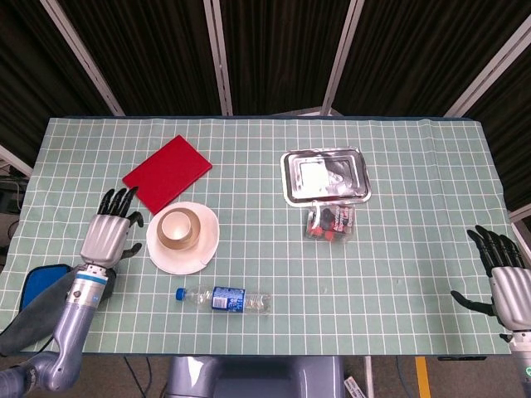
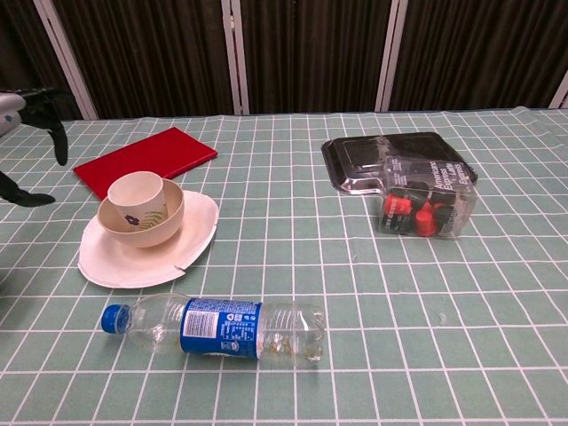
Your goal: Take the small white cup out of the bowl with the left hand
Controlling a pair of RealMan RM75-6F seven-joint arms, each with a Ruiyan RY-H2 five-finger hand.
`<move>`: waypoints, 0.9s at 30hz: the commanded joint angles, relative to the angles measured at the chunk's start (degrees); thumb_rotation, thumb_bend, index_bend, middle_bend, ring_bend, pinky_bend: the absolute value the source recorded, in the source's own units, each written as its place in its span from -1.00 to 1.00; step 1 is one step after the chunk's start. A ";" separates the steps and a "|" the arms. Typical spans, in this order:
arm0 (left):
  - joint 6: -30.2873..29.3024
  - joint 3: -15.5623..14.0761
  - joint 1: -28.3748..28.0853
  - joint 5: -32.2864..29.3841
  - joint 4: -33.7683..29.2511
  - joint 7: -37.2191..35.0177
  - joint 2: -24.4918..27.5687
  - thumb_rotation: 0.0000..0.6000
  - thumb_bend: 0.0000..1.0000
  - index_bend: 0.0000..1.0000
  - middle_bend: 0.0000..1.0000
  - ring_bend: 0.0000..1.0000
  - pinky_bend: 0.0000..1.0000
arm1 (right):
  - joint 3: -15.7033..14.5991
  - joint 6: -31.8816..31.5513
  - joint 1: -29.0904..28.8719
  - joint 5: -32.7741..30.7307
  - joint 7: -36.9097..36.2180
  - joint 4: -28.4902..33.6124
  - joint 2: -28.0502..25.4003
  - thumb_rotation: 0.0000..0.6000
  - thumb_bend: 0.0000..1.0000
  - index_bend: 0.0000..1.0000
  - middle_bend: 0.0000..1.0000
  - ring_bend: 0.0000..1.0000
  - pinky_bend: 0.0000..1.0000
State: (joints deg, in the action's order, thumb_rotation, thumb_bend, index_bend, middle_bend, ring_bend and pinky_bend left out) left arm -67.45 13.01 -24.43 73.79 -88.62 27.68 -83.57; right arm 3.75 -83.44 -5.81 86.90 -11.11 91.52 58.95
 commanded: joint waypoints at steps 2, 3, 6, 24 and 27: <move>2.53 0.36 -2.63 -2.45 2.32 2.61 -2.67 1.00 -0.57 0.03 -1.00 -1.00 -1.00 | 0.10 -0.05 0.02 -0.08 -0.52 0.00 -0.21 1.00 -0.93 -0.93 -1.00 -1.00 -1.00; 2.82 0.37 -3.11 -2.82 2.70 3.05 -3.19 1.00 -0.55 0.03 -1.00 -1.00 -1.00 | 0.13 -0.11 0.04 -0.10 -0.69 -0.02 -0.28 1.00 -0.93 -0.93 -1.00 -1.00 -1.00; 3.70 0.46 -4.52 -4.06 3.77 3.88 -4.71 1.00 -0.49 0.06 -1.00 -1.00 -1.00 | 0.17 -0.21 0.10 -0.09 -1.18 -0.05 -0.44 1.00 -0.93 -0.93 -1.00 -1.00 -1.00; 6.10 -0.73 -9.10 -8.33 8.14 6.16 -9.57 1.00 0.01 0.18 -1.00 -1.00 -1.00 | 0.15 -0.25 0.13 0.16 -2.38 -0.08 -0.78 1.00 -0.93 -0.93 -1.00 -1.00 -1.00; 5.59 -1.16 -9.13 -8.19 8.25 6.24 -9.72 1.00 0.09 0.23 -1.00 -1.00 -1.00 | 0.19 -0.31 0.16 0.09 -2.54 -0.10 -0.83 1.00 -0.93 -0.93 -1.00 -1.00 -1.00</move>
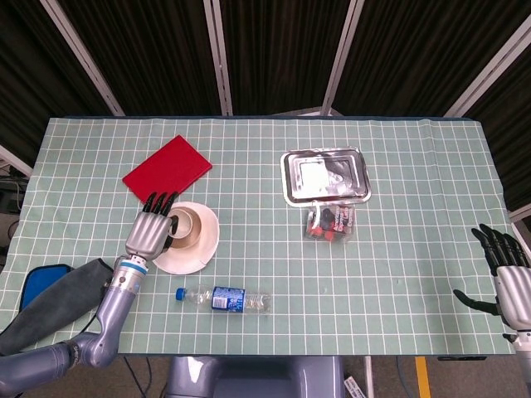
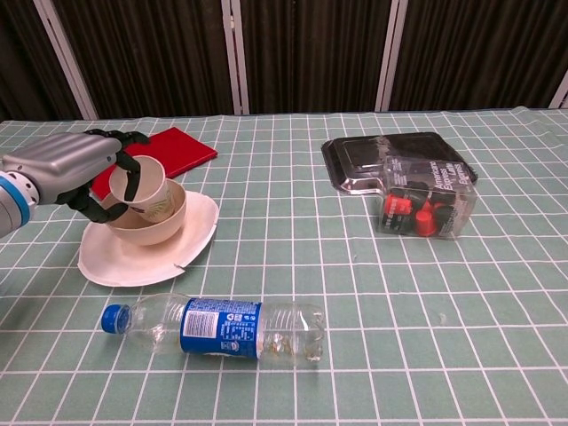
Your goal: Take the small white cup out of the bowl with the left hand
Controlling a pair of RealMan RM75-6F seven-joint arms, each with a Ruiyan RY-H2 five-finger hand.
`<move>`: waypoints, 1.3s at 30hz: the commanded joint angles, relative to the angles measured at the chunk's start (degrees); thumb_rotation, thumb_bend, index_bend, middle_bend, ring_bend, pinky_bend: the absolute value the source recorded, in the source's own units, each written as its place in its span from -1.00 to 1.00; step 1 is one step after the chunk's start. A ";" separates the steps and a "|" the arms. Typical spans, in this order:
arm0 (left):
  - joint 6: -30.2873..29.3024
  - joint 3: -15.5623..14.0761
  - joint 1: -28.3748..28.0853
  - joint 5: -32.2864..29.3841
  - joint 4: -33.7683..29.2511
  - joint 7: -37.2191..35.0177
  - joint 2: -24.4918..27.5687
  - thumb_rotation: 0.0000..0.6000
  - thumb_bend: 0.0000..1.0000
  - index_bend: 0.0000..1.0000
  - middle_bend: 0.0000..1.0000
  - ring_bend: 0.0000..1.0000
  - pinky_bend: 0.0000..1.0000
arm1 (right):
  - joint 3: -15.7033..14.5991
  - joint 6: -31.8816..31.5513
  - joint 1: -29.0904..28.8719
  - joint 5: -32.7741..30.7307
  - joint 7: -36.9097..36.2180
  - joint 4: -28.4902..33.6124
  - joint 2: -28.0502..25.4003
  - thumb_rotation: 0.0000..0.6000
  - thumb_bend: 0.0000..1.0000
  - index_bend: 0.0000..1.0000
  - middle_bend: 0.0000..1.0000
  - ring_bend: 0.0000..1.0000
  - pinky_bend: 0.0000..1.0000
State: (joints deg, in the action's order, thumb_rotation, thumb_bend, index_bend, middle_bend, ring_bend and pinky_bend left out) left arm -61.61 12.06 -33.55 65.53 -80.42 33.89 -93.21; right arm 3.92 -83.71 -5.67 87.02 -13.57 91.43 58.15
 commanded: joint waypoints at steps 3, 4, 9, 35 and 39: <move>-1.31 -0.52 0.31 0.52 -0.46 -0.52 0.28 1.00 0.10 0.24 -1.00 -1.00 -1.00 | 0.06 -0.19 0.08 0.00 -0.35 -0.03 -0.12 1.00 -0.93 -0.93 -1.00 -1.00 -1.00; -1.73 -0.60 0.44 0.86 -0.73 -0.76 0.55 1.00 0.10 0.24 -1.00 -1.00 -1.00 | 0.06 -0.22 0.09 0.01 -0.38 -0.05 -0.13 1.00 -0.93 -0.93 -1.00 -1.00 -1.00; -6.55 -0.05 2.94 3.85 -5.31 -5.25 6.91 1.00 0.10 0.24 -1.00 -1.00 -1.00 | 0.01 -0.24 0.13 0.08 -0.17 0.02 -0.11 1.00 -0.93 -0.93 -1.00 -1.00 -1.00; 2.00 -3.51 6.87 -2.39 7.53 -18.71 10.47 1.00 0.10 0.20 -1.00 -1.00 -1.00 | 0.11 -0.23 0.16 -0.15 0.70 0.30 0.05 1.00 -0.93 -0.93 -1.00 -1.00 -1.00; 2.75 -3.81 6.79 -3.17 7.95 -18.08 9.94 1.00 0.10 0.12 -1.00 -1.00 -1.00 | 0.12 -0.38 0.22 -0.08 0.48 0.28 -0.03 1.00 -0.93 -0.93 -1.00 -1.00 -1.00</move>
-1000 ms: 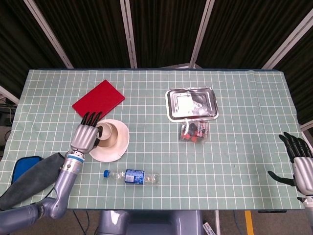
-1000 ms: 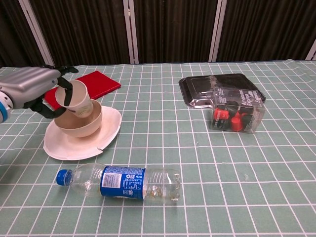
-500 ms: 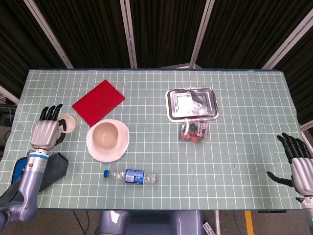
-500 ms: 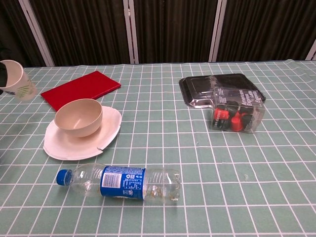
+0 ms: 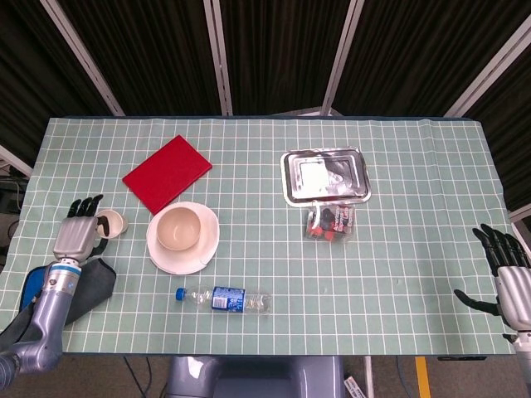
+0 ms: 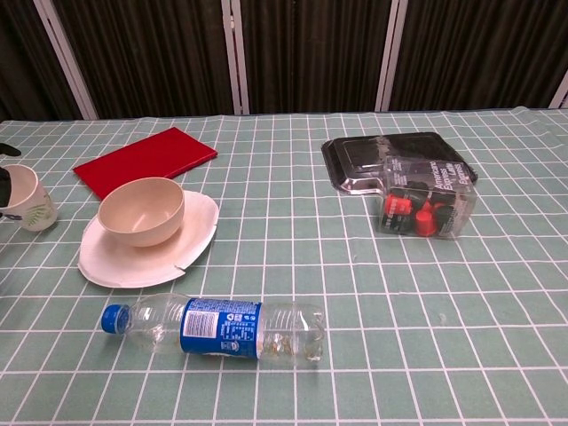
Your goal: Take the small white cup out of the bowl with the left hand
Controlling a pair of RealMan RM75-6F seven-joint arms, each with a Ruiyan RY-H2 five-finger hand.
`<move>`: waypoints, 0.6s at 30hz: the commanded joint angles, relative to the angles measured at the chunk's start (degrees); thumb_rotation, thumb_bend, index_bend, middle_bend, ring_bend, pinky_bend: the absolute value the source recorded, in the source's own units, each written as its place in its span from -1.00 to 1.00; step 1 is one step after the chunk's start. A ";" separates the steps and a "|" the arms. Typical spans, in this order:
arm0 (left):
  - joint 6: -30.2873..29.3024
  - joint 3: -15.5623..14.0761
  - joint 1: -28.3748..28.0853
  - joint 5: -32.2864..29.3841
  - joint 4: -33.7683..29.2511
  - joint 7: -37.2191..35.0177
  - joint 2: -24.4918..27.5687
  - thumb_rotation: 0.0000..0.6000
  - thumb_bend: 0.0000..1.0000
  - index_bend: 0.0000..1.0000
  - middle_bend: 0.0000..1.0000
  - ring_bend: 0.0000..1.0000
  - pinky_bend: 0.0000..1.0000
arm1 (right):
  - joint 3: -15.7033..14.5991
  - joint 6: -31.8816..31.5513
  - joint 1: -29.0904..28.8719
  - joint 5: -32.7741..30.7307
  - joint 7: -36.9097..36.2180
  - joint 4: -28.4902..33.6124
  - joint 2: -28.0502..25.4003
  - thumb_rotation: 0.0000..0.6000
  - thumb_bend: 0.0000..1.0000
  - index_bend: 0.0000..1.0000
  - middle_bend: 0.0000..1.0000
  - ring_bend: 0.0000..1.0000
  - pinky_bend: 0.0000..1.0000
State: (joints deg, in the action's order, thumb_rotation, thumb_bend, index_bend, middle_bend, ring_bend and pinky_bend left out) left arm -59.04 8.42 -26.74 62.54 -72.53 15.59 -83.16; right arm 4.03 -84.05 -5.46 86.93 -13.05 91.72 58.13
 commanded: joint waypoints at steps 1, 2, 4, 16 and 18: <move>0.23 -0.22 0.00 -0.24 0.04 0.30 -0.09 1.00 0.10 0.08 -1.00 -1.00 -1.00 | 0.01 -0.05 0.03 0.01 -0.05 -0.01 -0.02 1.00 -0.93 -0.93 -1.00 -1.00 -1.00; 0.25 -0.28 0.03 -0.29 -0.01 0.38 -0.06 1.00 0.09 0.05 -1.00 -1.00 -1.00 | 0.00 -0.05 0.04 0.02 -0.04 -0.02 -0.02 1.00 -0.93 -0.93 -1.00 -1.00 -1.00; 0.23 -0.38 0.11 -0.36 -0.17 0.52 0.06 1.00 0.00 -0.05 -1.00 -1.00 -1.00 | -0.02 -0.04 0.04 0.04 -0.02 -0.01 -0.02 1.00 -0.93 -0.93 -1.00 -1.00 -1.00; -6.85 -0.82 3.89 2.90 -7.86 -2.18 5.04 1.00 -0.35 -0.79 -1.00 -1.00 -1.00 | -0.08 0.03 0.00 0.12 0.59 -0.01 0.17 1.00 -0.93 -0.93 -1.00 -1.00 -1.00; -9.86 -1.07 5.39 4.95 -10.15 -4.06 6.34 1.00 -0.36 -0.80 -1.00 -1.00 -1.00 | -0.07 0.14 -0.04 0.04 0.76 -0.06 0.23 1.00 -0.93 -0.93 -1.00 -1.00 -1.00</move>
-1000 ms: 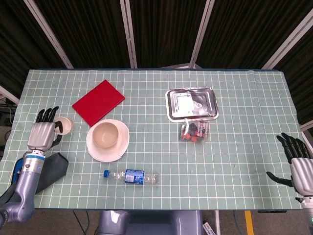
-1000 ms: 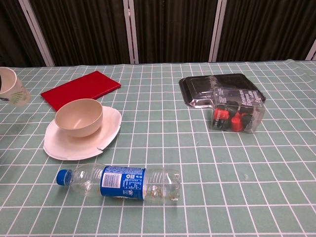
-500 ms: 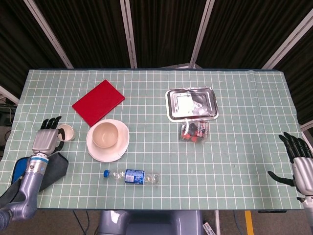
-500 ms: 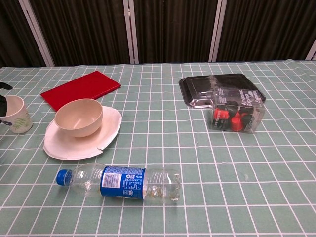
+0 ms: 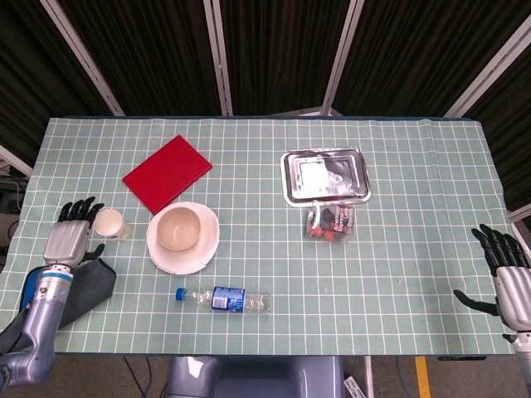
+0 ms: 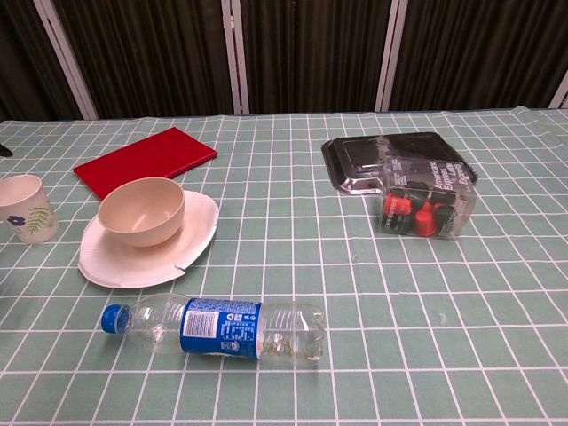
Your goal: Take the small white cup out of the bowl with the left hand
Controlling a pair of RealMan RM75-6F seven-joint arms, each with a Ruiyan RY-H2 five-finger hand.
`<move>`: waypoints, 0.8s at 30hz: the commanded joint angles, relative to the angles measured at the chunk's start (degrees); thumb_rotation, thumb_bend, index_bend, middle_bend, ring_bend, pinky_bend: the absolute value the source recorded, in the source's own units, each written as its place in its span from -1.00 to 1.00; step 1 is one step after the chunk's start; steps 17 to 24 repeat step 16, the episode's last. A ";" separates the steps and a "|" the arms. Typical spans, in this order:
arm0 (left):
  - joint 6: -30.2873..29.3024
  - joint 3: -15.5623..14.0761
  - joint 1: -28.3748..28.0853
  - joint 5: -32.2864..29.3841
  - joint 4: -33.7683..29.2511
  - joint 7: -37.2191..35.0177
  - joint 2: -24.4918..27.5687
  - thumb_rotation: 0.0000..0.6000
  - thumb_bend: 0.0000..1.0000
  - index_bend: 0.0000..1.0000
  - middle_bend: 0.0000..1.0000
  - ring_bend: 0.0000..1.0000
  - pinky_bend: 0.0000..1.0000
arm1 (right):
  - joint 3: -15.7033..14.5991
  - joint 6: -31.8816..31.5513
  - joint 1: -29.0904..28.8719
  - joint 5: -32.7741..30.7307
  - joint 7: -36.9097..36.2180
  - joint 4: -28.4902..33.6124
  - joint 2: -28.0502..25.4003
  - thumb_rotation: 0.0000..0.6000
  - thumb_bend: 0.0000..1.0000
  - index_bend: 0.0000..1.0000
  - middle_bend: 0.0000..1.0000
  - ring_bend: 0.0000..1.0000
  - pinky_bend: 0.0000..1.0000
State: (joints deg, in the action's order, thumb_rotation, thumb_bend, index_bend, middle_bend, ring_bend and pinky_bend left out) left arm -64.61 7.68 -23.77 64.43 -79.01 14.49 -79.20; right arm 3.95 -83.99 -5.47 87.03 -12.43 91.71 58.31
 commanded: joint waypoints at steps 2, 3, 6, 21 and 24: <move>-8.07 -0.76 4.24 5.56 -5.86 -4.79 3.51 1.00 -0.36 -0.81 -1.00 -1.00 -1.00 | -0.02 0.16 -0.05 -0.06 0.32 -0.04 0.10 1.00 -0.93 -0.93 -1.00 -1.00 -1.00; -10.13 -1.19 5.30 6.95 -6.91 -5.49 4.06 1.00 -0.36 -0.82 -1.00 -1.00 -1.00 | -0.03 0.16 -0.06 -0.04 0.44 -0.05 0.14 1.00 -0.93 -0.93 -1.00 -1.00 -1.00; -16.02 -2.56 8.55 10.26 -9.80 -6.05 5.50 1.00 -0.39 -0.87 -1.00 -1.00 -1.00 | -0.03 0.27 -0.13 -0.10 0.93 -0.09 0.36 1.00 -0.93 -0.93 -1.00 -1.00 -1.00; -28.06 -5.97 16.83 15.14 -15.56 -1.80 8.66 1.00 -0.60 -1.00 -1.00 -1.00 -1.00 | -0.32 1.73 -0.80 -0.31 3.53 -0.42 1.63 1.00 -0.93 -0.93 -1.00 -1.00 -1.00; -28.06 -5.97 16.83 15.14 -15.56 -1.80 8.66 1.00 -0.60 -1.00 -1.00 -1.00 -1.00 | -0.32 1.73 -0.80 -0.31 3.53 -0.42 1.63 1.00 -0.93 -0.93 -1.00 -1.00 -1.00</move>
